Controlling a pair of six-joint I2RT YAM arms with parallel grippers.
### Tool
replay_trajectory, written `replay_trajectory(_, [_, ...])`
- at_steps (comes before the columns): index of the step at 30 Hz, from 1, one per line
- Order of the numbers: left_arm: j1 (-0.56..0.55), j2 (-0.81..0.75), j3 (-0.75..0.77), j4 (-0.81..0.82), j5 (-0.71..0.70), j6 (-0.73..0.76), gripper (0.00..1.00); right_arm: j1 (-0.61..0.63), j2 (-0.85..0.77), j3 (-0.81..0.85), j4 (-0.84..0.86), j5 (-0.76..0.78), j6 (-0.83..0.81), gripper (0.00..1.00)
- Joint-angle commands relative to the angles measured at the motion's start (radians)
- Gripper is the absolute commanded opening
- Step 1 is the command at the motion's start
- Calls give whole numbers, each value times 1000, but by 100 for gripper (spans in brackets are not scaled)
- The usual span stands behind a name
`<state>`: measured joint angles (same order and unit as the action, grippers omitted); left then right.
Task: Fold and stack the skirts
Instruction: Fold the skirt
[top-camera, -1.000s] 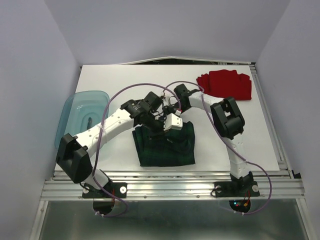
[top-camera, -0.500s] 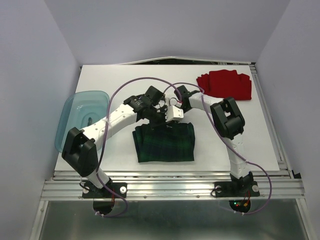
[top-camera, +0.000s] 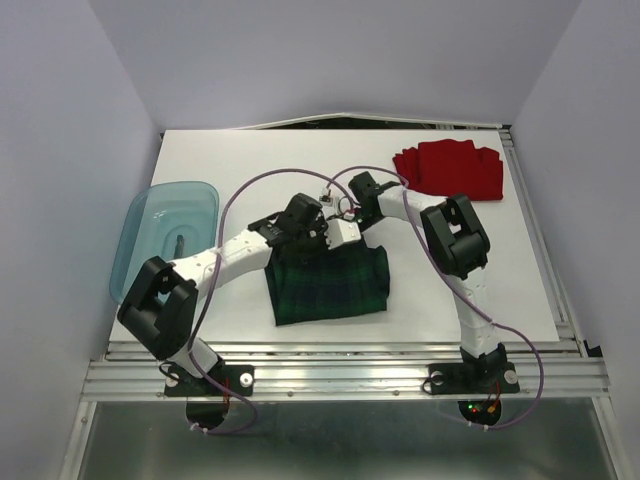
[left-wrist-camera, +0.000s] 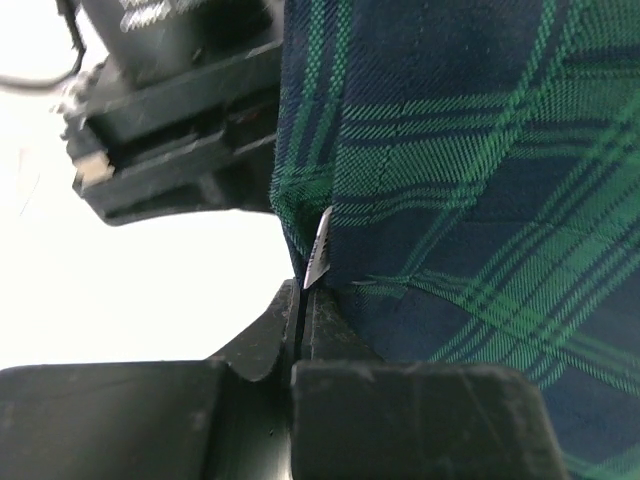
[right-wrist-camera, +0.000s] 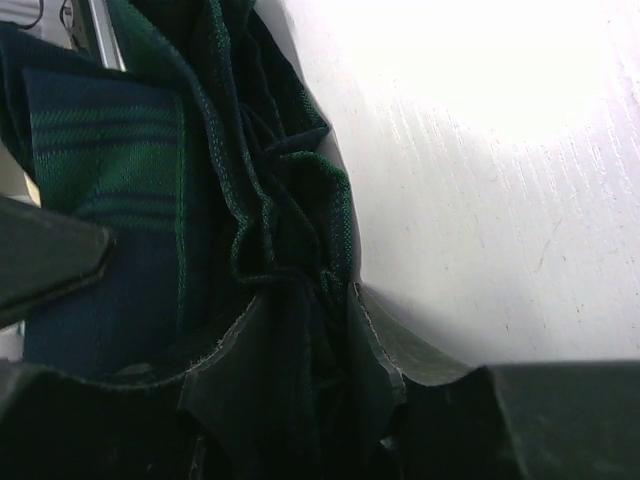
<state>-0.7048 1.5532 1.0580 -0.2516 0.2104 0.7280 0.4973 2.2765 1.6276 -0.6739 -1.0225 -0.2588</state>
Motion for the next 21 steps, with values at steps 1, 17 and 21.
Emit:
replay_trajectory(1, [11, -99, -84, 230, -137, -51, 0, 12, 3, -25, -33, 41, -26, 43])
replay_trajectory(17, [-100, -58, -269, 388, -152, -44, 0, 12, -25, 109, 91, 466, 315, 50])
replay_trajectory(21, [-108, -44, -274, 382, -157, -38, 0, 12, -37, 152, 91, 562, 366, 55])
